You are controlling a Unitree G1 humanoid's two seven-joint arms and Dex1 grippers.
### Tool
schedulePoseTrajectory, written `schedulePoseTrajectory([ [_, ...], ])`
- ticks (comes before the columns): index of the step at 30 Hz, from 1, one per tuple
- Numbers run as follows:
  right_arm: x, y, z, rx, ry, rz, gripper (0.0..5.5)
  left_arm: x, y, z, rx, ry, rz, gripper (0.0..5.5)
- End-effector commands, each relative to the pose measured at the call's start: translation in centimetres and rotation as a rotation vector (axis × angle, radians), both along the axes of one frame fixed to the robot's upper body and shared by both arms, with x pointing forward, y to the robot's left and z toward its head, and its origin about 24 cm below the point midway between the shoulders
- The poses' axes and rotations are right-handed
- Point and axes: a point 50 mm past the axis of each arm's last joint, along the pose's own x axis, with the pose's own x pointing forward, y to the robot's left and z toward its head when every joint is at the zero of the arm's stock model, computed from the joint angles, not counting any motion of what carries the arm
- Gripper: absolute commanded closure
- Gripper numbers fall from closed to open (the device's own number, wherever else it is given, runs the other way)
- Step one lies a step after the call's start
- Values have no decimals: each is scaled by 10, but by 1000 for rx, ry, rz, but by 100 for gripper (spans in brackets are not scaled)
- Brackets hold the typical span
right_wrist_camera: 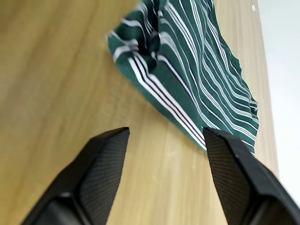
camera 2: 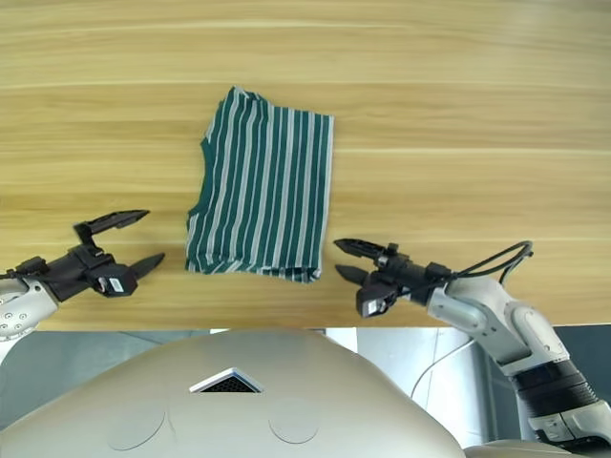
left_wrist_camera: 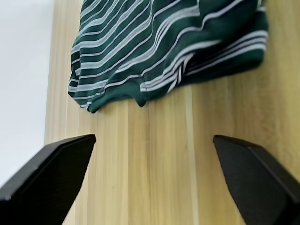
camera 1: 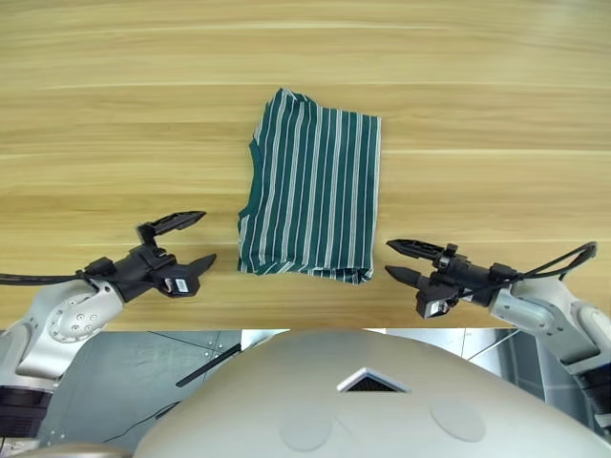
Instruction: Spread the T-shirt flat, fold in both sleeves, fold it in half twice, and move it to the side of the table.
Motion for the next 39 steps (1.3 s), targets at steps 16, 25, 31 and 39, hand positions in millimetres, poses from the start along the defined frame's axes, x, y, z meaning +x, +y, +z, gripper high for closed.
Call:
schedulePoseTrajectory([
  [16,7,5,-15,-92,54,95,257,-1,-29,-36,67,246,-317,82],
  [25,2,12,-11,-76,76,144,257,-1,-35,-44,69,283,-393,233],
  [31,3,13,-13,-82,74,156,257,-2,-40,-48,56,292,-413,345],
  [39,11,10,-14,-82,50,115,289,-3,-40,-51,43,293,-401,486],
])
